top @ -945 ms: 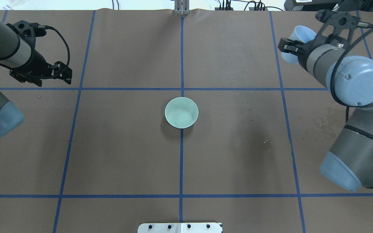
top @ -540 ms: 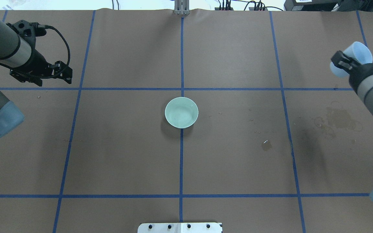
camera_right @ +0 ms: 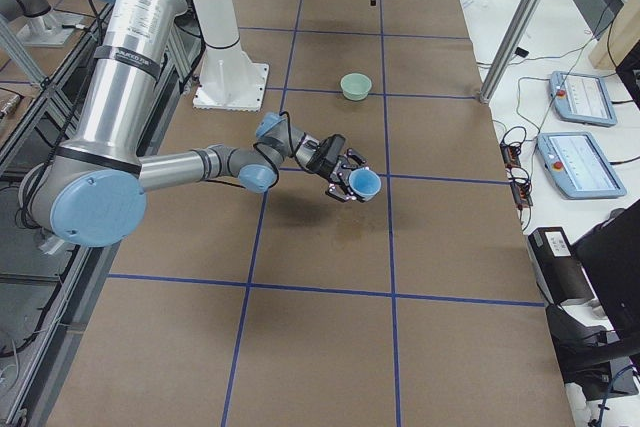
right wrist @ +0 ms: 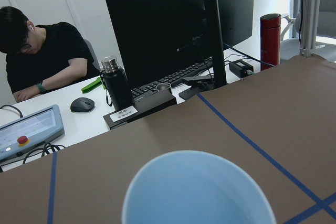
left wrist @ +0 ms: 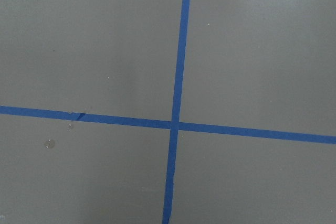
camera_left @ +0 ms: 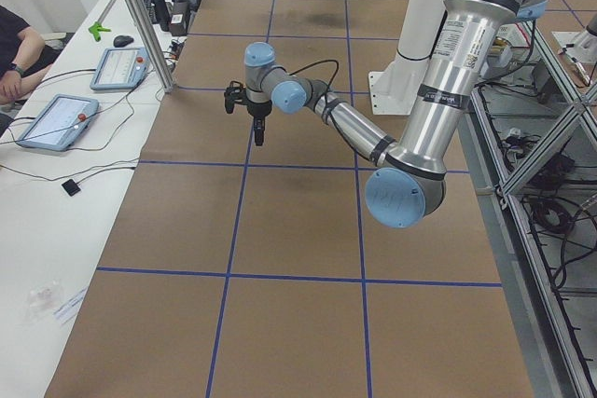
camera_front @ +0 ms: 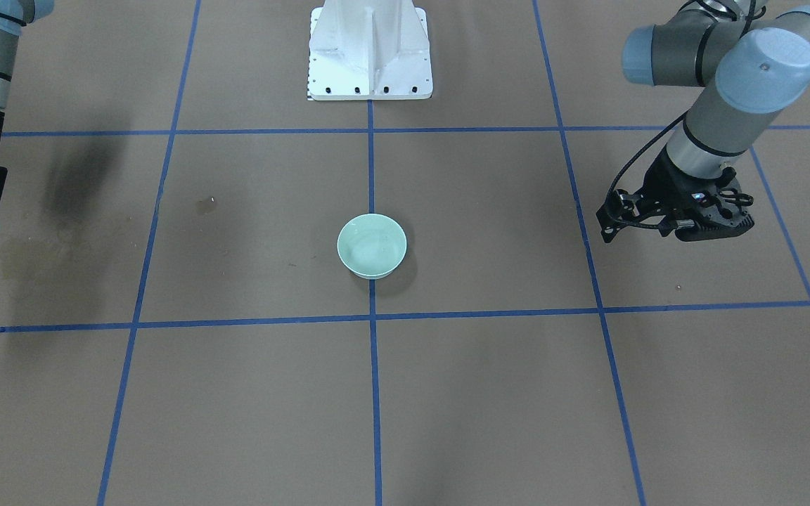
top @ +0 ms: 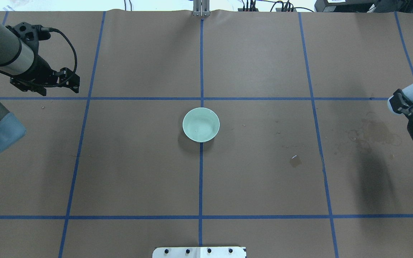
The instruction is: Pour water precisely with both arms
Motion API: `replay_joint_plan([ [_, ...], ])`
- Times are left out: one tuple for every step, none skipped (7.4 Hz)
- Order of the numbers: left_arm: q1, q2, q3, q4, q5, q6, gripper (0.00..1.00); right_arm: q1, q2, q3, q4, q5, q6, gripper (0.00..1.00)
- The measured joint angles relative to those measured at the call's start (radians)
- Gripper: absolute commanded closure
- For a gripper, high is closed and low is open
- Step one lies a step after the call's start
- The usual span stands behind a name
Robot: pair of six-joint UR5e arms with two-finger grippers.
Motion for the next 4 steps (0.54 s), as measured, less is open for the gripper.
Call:
replay_joint_plan([
  [0.0, 0.001, -0.001, 0.0, 0.0, 0.001, 0.0, -0.082, -0.003, -0.011, -0.012, -0.072, 0.056, 1.0],
  [0.0, 0.001, -0.002, 0.0, 0.0, 0.001, 0.0, -0.152, -0.004, -0.025, -0.038, -0.139, 0.114, 1.0],
  [0.0, 0.002, -0.001, 0.0, 0.001, 0.002, 0.0, -0.216, -0.004, -0.049, -0.061, -0.206, 0.168, 1.0],
  [0.0, 0.002, 0.001, 0.0, 0.002, 0.003, 0.0, -0.266, -0.004, -0.09, -0.072, -0.267, 0.196, 1.0],
])
